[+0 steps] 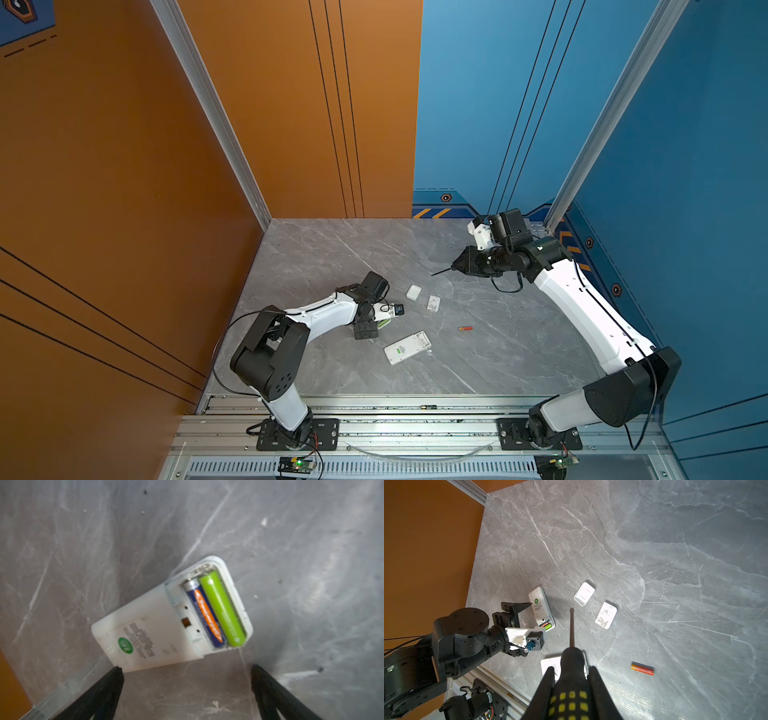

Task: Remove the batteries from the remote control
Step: 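Lower the left gripper and grasp the opened white remote on the table, then hold the remote with the left gripper while the right gripper brings the screwdriver over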

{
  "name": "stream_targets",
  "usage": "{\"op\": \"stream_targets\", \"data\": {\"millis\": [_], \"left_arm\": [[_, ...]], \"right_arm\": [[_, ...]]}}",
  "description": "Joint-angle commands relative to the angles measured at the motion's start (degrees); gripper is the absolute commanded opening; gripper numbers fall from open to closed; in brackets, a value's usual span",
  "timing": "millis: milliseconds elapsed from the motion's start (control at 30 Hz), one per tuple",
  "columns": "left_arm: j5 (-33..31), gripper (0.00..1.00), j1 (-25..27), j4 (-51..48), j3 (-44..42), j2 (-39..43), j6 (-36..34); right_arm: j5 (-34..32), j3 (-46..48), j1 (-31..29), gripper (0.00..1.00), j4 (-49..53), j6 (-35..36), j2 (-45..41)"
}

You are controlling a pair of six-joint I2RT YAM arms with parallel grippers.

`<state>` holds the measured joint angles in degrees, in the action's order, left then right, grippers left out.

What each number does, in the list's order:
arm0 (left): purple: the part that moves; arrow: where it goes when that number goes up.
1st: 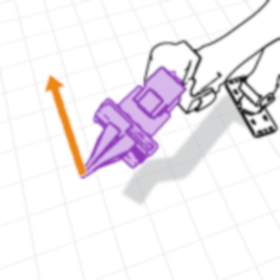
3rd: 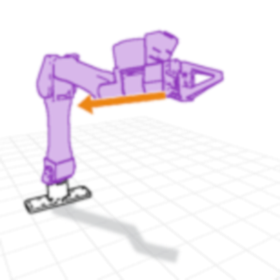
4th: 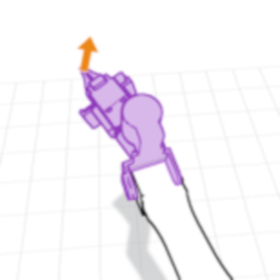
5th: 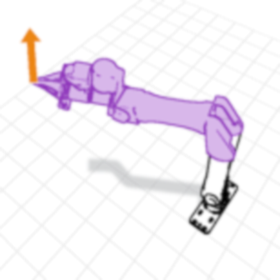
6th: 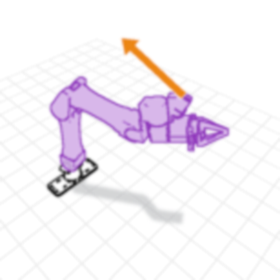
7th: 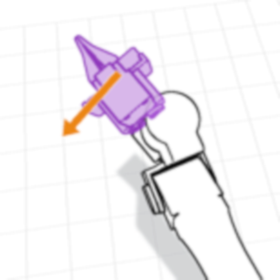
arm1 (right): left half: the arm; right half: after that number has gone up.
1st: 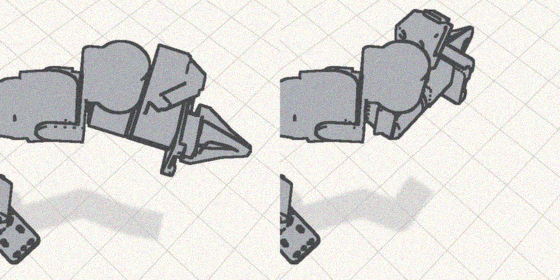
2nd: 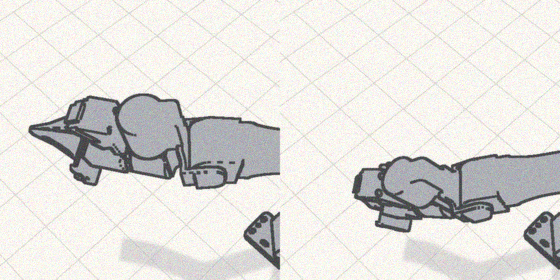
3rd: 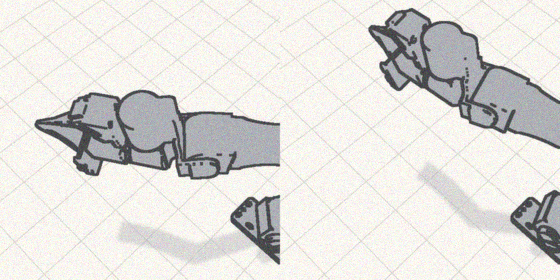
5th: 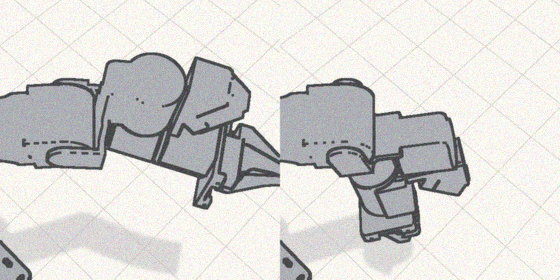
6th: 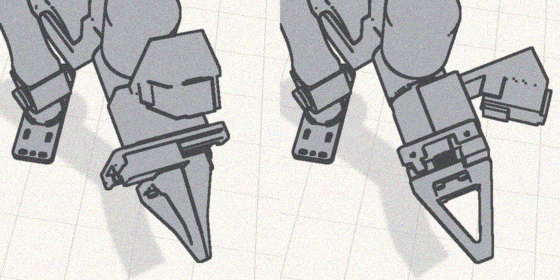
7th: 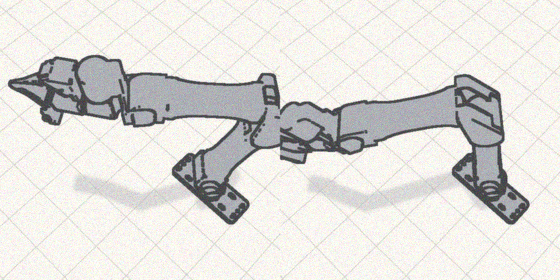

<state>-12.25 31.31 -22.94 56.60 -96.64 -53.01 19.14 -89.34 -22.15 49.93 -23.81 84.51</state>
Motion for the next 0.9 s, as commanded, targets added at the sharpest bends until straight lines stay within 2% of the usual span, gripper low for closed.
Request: {"op": "stream_targets", "data": {"millis": [0,167,300,433,600,867], "left_arm": [[-3.88,0.98,0.68,3.38,1.95,-3.95,1.92],[-6.43,0.98,1.03,3.39,9.31,-8.81,5.98],[-2.02,0.98,1.01,-0.42,15.34,-11.72,10.42],[-2.92,0.98,0.15,-4.13,18.38,-13.49,12.77],[7.21,0.98,-4.07,-11.34,17.03,-8.9,14.89],[15.43,0.99,-9.44,-15.75,12.4,-5.87,18.98]], "right_arm": [[1.52,1.17,0.35,0.0,-1.41,1.22,-1.88],[1.6,2.59,0.36,0.0,-2.59,0.57,-2.32],[1.32,4.2,0.36,0.0,-3.38,-0.07,-3.01],[0.91,5.71,0.35,0.0,-4.44,-1.14,-4.2],[0.43,6.78,0.27,0.0,-4.73,-1.76,-5.4],[0.41,6.39,0.14,0.0,-6.05,-2.37,-4.93]]}}
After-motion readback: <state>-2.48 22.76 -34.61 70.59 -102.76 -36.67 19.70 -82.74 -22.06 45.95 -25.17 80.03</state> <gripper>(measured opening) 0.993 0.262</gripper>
